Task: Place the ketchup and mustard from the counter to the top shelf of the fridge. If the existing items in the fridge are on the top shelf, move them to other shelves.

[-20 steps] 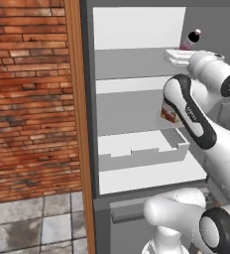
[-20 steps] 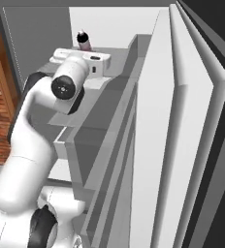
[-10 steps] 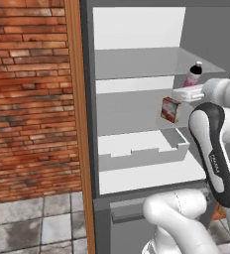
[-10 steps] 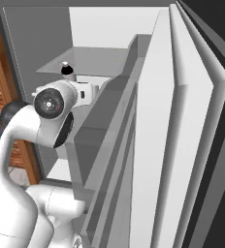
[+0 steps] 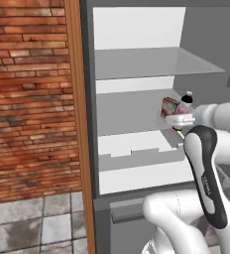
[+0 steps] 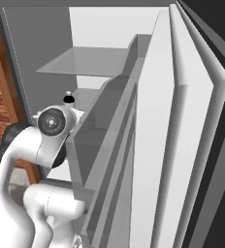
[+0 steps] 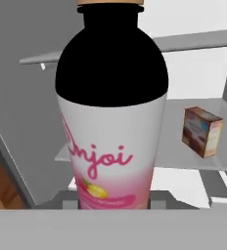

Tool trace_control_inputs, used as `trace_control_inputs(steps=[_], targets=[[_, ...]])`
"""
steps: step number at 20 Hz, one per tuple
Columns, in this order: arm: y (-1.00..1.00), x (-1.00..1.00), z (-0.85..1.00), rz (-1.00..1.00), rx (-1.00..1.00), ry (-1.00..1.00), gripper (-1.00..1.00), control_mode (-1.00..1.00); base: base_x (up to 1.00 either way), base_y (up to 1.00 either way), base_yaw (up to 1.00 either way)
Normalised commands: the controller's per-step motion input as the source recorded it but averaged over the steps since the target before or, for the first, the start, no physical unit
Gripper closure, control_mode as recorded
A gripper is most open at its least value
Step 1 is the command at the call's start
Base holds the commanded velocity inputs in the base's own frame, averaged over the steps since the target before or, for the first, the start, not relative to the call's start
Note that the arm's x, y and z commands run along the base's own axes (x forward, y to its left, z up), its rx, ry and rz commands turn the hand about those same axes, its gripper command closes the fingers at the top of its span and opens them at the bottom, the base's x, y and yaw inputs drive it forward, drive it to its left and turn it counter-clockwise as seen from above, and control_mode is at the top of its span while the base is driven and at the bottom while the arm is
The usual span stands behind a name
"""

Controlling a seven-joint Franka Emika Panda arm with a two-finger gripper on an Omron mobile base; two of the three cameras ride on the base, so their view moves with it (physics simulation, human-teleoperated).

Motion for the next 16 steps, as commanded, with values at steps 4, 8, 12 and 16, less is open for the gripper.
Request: trace_control_inputs(steps=[4, 8, 12, 16], targets=[[0.00, 0.41, -0.57, 0.00, 0.10, 0.17, 1.00, -1.00, 0.00, 0.00, 0.00], [0.00, 0.63, -0.04, 0.00, 0.03, 0.08, 1.00, -1.00, 0.00, 0.00, 0.00], [0.00, 0.68, 0.00, 0.00, 0.00, 0.00, 1.00, -1.00, 0.00, 0.00, 0.00], [0.00, 0.67, 0.00, 0.00, 0.00, 0.00, 1.00, -1.00, 0.00, 0.00, 0.00]])
